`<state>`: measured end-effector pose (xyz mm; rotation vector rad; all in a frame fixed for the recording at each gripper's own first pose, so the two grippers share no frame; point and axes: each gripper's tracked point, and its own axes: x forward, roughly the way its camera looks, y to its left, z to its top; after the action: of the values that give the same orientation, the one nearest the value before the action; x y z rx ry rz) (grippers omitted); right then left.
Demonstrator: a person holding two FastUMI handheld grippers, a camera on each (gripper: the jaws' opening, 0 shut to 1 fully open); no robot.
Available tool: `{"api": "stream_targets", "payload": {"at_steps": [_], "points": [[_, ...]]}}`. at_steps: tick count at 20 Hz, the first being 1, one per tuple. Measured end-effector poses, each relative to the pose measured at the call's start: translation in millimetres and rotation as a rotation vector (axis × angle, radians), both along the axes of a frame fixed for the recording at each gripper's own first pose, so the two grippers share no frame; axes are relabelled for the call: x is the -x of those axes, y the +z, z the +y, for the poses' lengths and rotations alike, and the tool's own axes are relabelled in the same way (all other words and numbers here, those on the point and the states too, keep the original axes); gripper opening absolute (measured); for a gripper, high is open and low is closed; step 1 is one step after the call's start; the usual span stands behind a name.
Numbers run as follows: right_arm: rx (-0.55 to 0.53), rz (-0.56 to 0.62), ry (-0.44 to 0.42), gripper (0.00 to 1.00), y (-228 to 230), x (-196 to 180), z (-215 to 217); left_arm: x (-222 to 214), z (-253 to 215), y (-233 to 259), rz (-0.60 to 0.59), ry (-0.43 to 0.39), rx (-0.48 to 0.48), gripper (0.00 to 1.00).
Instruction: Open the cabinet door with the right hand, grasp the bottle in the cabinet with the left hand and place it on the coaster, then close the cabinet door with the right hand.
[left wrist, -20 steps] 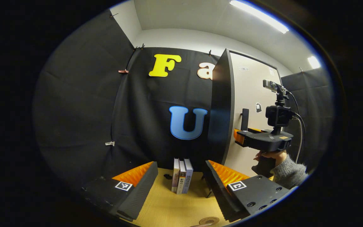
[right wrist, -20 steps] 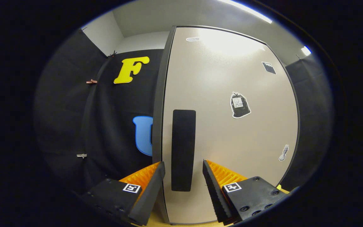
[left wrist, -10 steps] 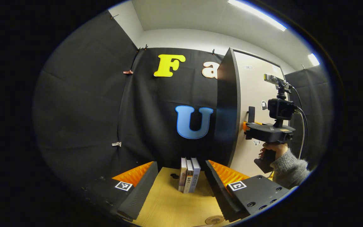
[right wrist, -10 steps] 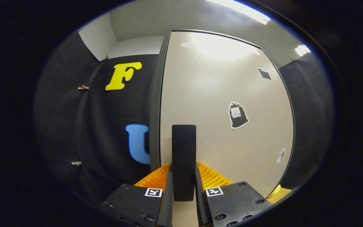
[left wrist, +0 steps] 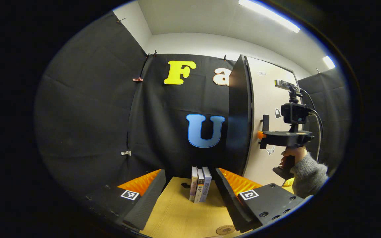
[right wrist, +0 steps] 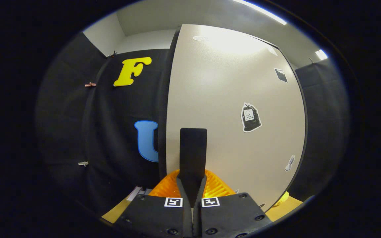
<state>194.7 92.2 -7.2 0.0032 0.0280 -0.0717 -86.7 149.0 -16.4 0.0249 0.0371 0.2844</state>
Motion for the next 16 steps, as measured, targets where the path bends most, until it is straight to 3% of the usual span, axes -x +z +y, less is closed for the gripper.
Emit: {"api": "stream_targets", "payload": {"at_steps": [7, 16], "points": [[-0.013, 0.015, 0.067, 0.06, 13, 71, -19, 3, -38, 2, 0.007, -0.076, -0.011, 0.94], [0.006, 0.041, 0.069, 0.06, 17, 128, -51, 7, -82, 4, 0.015, -0.169, -0.026, 0.94]]}}
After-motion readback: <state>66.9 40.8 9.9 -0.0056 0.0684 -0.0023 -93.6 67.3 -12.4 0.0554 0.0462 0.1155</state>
